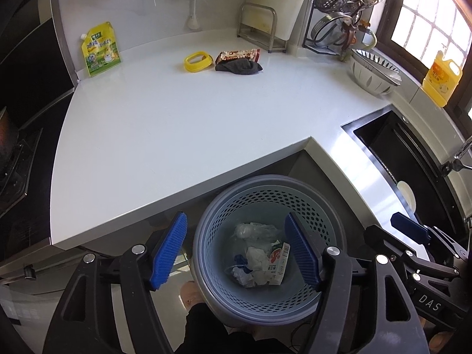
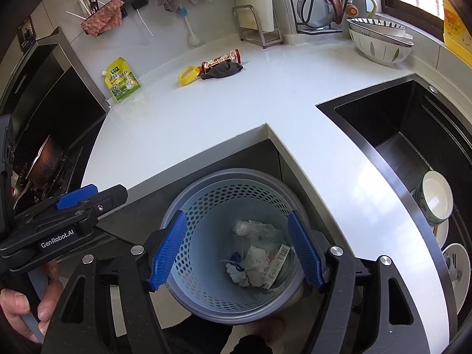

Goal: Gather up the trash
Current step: 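Withdraw both tools from the wastebasket toward the yellow lid and wrapper, then grasp the snack wrapper with the right tool while the left tool grasps the yellow lid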

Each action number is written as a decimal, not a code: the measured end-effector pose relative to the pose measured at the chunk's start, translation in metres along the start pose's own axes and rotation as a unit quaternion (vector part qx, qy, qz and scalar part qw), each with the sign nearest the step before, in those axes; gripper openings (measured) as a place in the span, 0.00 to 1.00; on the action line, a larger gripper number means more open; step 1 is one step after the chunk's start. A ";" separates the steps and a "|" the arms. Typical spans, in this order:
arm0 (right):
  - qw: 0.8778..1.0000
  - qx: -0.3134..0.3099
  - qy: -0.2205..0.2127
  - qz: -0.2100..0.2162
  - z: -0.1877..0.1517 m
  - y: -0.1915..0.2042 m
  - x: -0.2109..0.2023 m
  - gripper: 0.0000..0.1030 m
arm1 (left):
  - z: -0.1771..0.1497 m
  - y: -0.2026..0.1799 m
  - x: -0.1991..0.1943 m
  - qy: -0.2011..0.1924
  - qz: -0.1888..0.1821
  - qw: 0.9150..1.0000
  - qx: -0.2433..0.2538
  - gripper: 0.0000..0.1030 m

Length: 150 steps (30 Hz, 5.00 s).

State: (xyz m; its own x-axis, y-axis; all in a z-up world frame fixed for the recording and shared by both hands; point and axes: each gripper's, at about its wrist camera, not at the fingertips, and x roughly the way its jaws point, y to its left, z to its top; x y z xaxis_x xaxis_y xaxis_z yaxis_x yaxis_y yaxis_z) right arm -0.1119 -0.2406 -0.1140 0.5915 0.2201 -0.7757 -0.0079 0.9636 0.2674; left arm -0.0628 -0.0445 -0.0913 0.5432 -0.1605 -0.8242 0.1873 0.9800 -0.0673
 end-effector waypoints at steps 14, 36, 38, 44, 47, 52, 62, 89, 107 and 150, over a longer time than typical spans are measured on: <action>1.000 -0.002 -0.010 0.011 0.031 0.010 0.017 0.68 | 0.023 0.013 -0.001 -0.018 0.003 1.000 -0.002 0.72; 0.999 0.031 -0.029 -0.029 0.153 0.045 0.110 0.68 | 0.157 0.096 0.081 -0.020 -0.010 1.000 0.009 0.73; 0.998 0.035 -0.030 -0.034 0.162 0.046 0.120 0.68 | 0.168 0.104 0.089 -0.019 -0.009 1.000 0.009 0.73; 0.997 0.051 -0.035 -0.052 0.186 0.043 0.143 0.68 | 0.198 0.121 0.118 -0.015 -0.009 1.000 0.013 0.73; 0.996 0.056 -0.039 -0.062 0.196 0.039 0.153 0.68 | 0.213 0.124 0.133 -0.014 -0.012 1.000 0.017 0.73; 0.995 0.062 -0.041 -0.069 0.213 0.036 0.171 0.68 | 0.238 0.127 0.154 -0.018 -0.019 0.999 0.021 0.73; 0.995 0.048 -0.054 -0.067 0.249 0.042 0.214 0.68 | 0.265 0.134 0.194 -0.019 -0.023 0.999 0.018 0.74; 0.996 0.029 -0.064 -0.061 0.331 0.024 0.302 0.68 | 0.303 0.133 0.252 -0.026 -0.026 0.999 0.004 0.74; 0.998 0.008 -0.055 -0.022 0.340 0.025 0.330 0.45 | 0.302 0.134 0.256 -0.026 -0.039 0.999 -0.008 0.74; 0.992 0.044 -0.119 -0.024 0.316 0.004 0.255 0.08 | 0.313 0.121 0.259 -0.007 -0.054 0.998 -0.026 0.65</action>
State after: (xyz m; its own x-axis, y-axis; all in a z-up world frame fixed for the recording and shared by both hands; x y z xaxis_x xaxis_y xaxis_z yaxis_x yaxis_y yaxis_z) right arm 0.2940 -0.2289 -0.1303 0.7629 0.1226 -0.6348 0.0882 0.9530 0.2900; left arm 0.3565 -0.0047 -0.1366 0.5331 -0.2677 -0.8026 0.2036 0.9613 -0.1854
